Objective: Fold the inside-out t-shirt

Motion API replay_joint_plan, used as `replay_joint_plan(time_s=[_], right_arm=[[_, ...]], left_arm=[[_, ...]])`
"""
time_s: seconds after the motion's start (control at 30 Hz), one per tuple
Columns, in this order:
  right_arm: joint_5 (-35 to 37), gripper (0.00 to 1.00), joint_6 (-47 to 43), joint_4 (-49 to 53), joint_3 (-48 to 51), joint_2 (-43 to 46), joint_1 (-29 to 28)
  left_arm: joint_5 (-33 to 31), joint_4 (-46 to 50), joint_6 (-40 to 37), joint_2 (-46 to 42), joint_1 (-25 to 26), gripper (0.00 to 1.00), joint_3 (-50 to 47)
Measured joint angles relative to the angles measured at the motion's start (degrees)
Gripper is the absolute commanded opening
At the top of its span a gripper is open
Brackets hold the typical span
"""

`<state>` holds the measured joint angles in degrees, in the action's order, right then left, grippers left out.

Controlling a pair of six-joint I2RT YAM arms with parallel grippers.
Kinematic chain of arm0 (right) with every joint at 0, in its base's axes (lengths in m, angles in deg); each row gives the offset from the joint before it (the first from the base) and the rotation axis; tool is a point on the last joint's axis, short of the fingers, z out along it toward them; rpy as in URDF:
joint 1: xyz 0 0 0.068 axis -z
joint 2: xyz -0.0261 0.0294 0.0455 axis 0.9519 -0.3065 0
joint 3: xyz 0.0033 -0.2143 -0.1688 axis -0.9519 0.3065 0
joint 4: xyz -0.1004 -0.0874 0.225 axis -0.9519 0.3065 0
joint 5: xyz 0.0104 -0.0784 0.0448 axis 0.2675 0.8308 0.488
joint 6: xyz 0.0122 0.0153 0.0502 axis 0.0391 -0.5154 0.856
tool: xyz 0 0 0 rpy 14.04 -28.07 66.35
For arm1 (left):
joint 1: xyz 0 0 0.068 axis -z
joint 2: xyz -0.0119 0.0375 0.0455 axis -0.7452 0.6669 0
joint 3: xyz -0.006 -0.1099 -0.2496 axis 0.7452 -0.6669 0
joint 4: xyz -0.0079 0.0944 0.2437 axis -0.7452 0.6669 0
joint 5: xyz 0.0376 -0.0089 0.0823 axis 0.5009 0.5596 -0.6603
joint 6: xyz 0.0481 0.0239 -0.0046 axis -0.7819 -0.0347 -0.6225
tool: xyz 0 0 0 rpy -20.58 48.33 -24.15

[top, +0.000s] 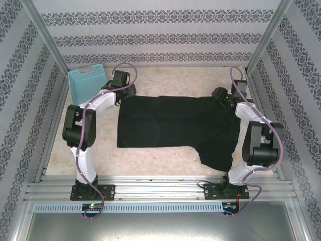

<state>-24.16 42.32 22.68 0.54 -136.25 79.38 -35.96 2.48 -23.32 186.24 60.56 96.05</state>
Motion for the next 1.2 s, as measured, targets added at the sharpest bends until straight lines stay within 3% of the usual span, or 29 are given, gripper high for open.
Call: replay_joint_plan(time_s=[0.23, 0.6, 0.77, 0.9, 1.2], right_arm=[[0.0, 0.67, -1.11, 0.85, -6.88, -8.0, -0.26], [0.04, 0.67, -2.21, 3.15, -9.6, -12.63, -0.24], [0.09, 0.69, -2.6, 3.87, -11.34, -14.23, 0.15], [0.11, 0.7, -2.6, 3.98, -11.58, -15.04, 0.94], [0.07, 0.71, -2.84, 4.37, -14.08, -15.08, 1.4]], left_arm=[[-4.17, 7.37, -2.4, 8.46, 0.0, 0.65, 8.81], [-4.33, 11.63, -3.82, 15.93, -0.13, 0.51, 17.46], [-4.37, 13.0, -3.89, 16.57, -0.31, 0.48, 18.21], [-5.44, 13.7, -4.09, 16.59, -0.55, 0.57, 18.47], [-5.62, 14.29, -4.59, 16.59, -0.92, 0.53, 18.82]])
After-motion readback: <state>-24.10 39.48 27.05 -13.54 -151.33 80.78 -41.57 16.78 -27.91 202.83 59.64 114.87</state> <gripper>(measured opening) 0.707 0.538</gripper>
